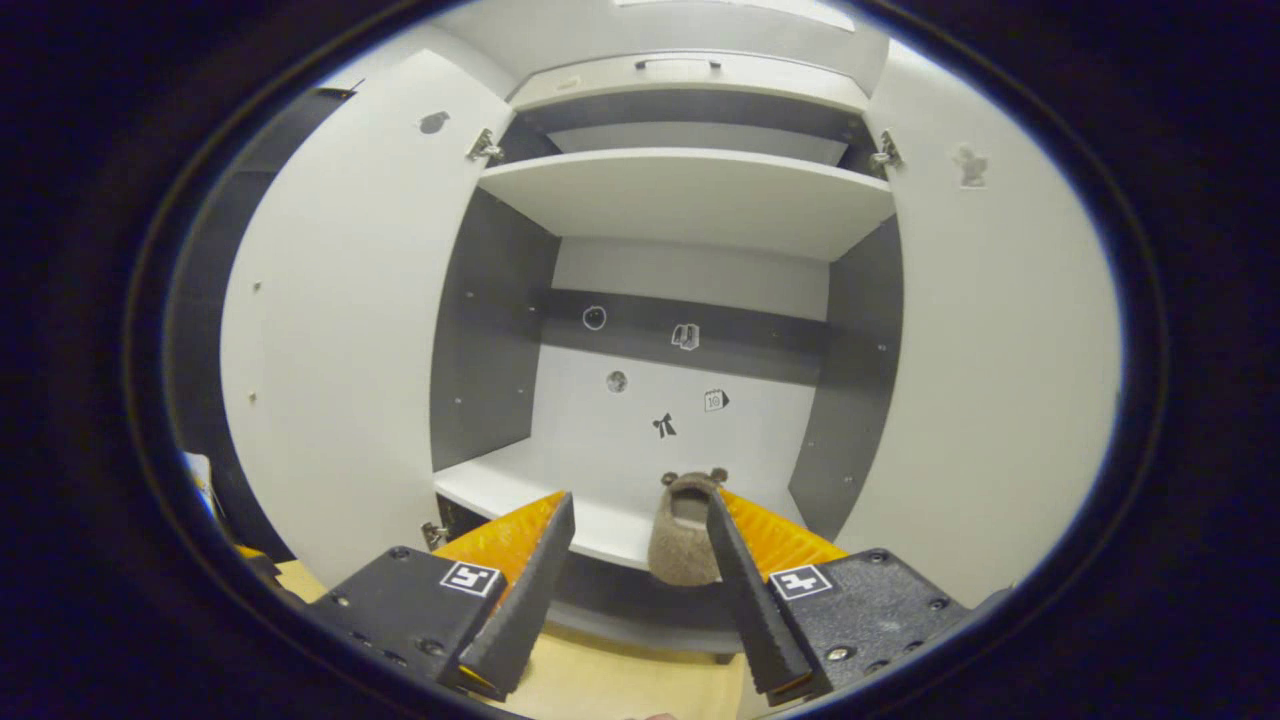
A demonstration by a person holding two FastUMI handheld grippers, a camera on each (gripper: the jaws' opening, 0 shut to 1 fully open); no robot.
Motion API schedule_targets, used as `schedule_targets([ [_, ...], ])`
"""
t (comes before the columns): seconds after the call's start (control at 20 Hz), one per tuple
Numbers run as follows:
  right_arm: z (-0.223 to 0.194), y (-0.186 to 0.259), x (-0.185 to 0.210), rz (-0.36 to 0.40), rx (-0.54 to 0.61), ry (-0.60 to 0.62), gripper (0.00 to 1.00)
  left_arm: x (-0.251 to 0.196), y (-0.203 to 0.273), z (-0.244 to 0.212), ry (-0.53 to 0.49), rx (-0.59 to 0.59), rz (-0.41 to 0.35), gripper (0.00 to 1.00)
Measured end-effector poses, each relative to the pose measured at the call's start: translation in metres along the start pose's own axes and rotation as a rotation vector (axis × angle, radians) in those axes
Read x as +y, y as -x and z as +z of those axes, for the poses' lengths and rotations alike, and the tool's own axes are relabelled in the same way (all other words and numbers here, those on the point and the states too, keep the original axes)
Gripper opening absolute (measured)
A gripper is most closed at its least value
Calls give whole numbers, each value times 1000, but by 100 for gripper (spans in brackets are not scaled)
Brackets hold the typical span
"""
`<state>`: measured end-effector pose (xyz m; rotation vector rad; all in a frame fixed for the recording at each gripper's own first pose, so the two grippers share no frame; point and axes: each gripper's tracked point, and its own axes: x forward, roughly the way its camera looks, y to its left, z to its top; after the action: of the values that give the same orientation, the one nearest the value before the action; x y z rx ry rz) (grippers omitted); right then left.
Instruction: Grab one shoe with the right hand and put it into the shoe cabinet, grab the other shoe with the left hand and put it into the shoe cabinet; then close the right door with the right hand and the left door with the left hand.
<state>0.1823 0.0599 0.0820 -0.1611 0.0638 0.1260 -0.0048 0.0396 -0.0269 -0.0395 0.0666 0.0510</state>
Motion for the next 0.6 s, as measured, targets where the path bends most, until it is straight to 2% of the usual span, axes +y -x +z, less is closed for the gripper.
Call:
schedule_targets([
  [0.25, -69, 46, 3, -41, 0, -99, 85, -7, -3, -4, -13, 9, -15, 95],
  [0.6, -134, 88, -18, -131, 12, -107, 88, -21, -2, -15, -25, 32, -40, 95],
])
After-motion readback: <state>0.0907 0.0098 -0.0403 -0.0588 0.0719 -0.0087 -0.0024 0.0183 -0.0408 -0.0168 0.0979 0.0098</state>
